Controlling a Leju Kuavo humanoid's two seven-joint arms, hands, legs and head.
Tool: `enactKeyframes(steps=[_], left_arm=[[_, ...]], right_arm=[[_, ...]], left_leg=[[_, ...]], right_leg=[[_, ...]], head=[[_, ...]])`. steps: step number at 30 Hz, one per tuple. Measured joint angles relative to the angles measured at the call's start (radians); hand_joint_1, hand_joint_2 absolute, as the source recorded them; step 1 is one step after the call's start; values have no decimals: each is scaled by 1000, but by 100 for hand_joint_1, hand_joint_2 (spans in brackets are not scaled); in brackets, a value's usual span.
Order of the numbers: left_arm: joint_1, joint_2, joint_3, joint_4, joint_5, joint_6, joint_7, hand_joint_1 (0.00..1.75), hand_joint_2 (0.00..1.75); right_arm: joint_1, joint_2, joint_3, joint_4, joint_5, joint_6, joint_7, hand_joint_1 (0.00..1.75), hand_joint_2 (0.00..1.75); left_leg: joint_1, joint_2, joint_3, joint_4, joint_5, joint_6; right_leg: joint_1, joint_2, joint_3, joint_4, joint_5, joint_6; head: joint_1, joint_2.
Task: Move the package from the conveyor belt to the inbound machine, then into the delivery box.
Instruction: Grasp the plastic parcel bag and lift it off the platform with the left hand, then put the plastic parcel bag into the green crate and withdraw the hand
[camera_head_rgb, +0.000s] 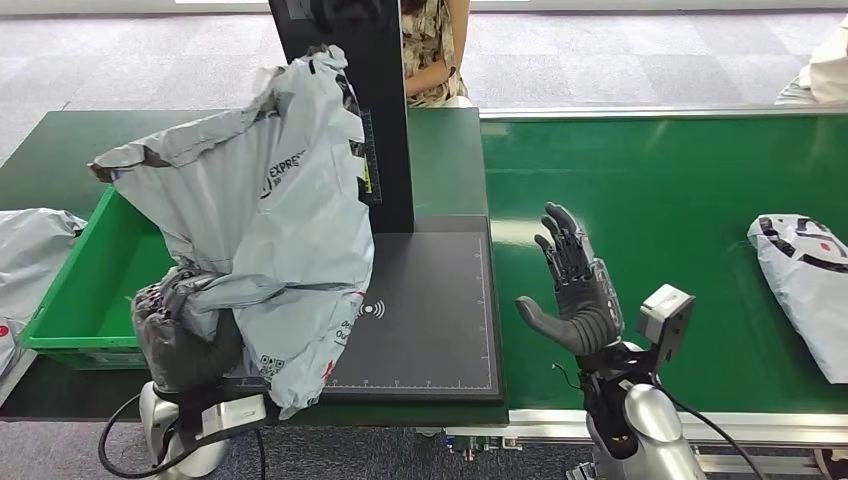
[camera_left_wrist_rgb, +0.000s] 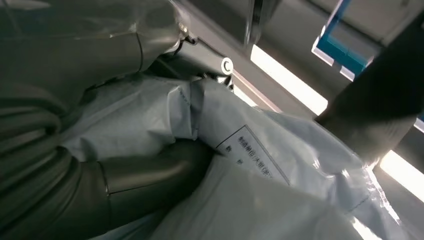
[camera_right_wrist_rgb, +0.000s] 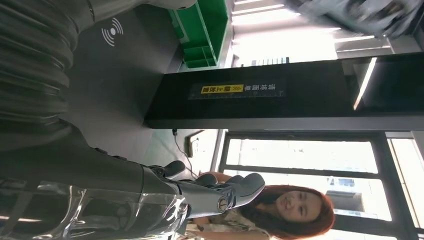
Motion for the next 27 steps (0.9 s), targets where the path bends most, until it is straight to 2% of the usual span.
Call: enactKeyframes(steps=[5, 9, 14, 16, 19, 24, 27], left_arm=[[38, -48, 84, -129, 1, 0, -26, 175, 175], [36, -86, 163, -172, -11, -1, -24, 175, 175], [-37, -92, 273, -130, -56, -2, 65, 175, 175], [-86, -77, 305, -68, -100, -4, 155, 175, 175], [-170, -30, 329, 58, -151, -8, 294, 175, 175], [-305, 49, 341, 276, -225, -26, 429, 175, 175], [-393, 98, 343, 429, -251, -31, 472, 175, 175]], right_arm=[[16, 0, 0, -5, 0, 0, -10, 0, 175], [27, 0, -1, -13, 0, 0, -12, 0, 175], [32, 2, -1, -25, 2, 4, -18, 0, 175], [34, 4, -1, -29, 5, 8, -20, 0, 175], [37, 7, -1, -36, 10, 14, -21, 0, 175], [26, 9, -1, -37, 11, 26, -21, 0, 175], [4, 9, 0, -27, 3, 29, -15, 0, 175]], left_leg=[[0, 0, 0, 0, 0, 0], [0, 0, 0, 0, 0, 0], [0, 0, 0, 0, 1, 1], [0, -1, 0, 0, 2, 0], [1, -1, 0, 0, 3, 0], [1, 0, 0, 0, 3, -1], [1, 0, 0, 0, 4, -2]], right_leg=[[0, 0, 0, 0, 0, 0], [0, 0, 0, 0, 0, 0], [0, -1, 0, 0, 1, -1], [0, -1, 0, 0, 1, -1], [0, -1, 0, 1, 2, -1], [1, -1, -1, 1, 3, -2], [1, 0, -1, 2, 3, -3]], head=[[0, 0], [0, 0], [0, 0], [0, 0], [0, 0], [0, 0], [0, 0]])
